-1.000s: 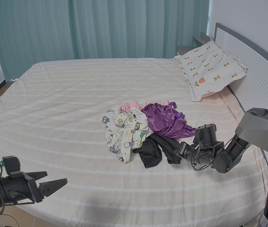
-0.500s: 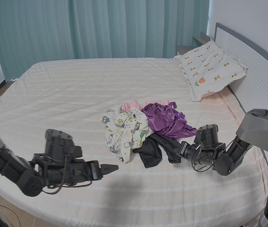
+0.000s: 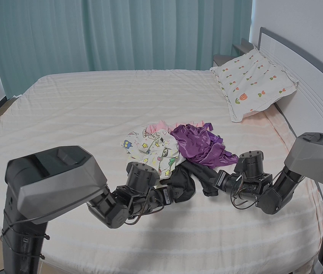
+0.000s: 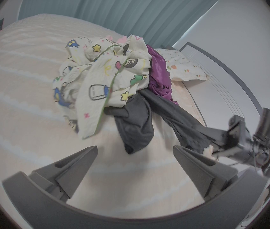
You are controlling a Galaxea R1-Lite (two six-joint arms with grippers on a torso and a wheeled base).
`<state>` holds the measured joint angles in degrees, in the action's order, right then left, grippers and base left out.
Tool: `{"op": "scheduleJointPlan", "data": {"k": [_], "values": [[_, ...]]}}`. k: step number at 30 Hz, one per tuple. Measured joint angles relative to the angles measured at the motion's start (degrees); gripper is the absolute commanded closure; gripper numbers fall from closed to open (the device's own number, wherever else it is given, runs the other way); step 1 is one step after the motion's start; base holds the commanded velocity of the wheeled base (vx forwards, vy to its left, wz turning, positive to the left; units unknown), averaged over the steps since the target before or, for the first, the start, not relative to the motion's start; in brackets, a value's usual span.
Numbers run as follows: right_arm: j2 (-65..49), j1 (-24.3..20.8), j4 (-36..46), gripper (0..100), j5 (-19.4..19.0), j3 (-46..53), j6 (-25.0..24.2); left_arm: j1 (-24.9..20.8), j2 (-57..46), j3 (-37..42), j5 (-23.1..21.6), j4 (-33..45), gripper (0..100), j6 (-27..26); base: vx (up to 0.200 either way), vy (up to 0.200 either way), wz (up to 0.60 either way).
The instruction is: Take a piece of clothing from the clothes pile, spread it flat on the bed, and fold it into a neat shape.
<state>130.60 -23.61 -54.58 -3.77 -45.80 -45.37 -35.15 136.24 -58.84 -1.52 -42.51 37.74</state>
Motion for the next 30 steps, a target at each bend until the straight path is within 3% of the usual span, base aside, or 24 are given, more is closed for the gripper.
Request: {"op": "scheduleJointPlan", "data": {"k": [11,15,24,25,30], "values": [[-0.5,-0.1,-1.6,100,0.3,1.4,0.0,-1.0,11.4,-17.7,3.5,4.3,0,-0.1,0.000,0.000,0.00],[-0.7,-0.1,-2.2,100,0.4,1.9,0.0,-1.1,13.4,-21.4,3.7,8.9,0,-1.0,0.000,0.000,0.00],[-0.9,-0.2,-2.4,100,0.4,2.1,0.0,-0.8,15.5,-25.0,2.5,9.2,0,-4.5,0.000,0.000,0.00],[-0.9,-0.2,-2.4,100,0.4,2.2,0.0,-0.7,15.7,-25.2,2.1,9.3,100,-4.6,0.000,0.000,0.00],[-0.9,-0.2,-2.4,100,0.3,2.3,0.0,-0.7,16.0,-25.7,1.3,9.4,100,-5.2,0.000,0.000,0.00]]}}
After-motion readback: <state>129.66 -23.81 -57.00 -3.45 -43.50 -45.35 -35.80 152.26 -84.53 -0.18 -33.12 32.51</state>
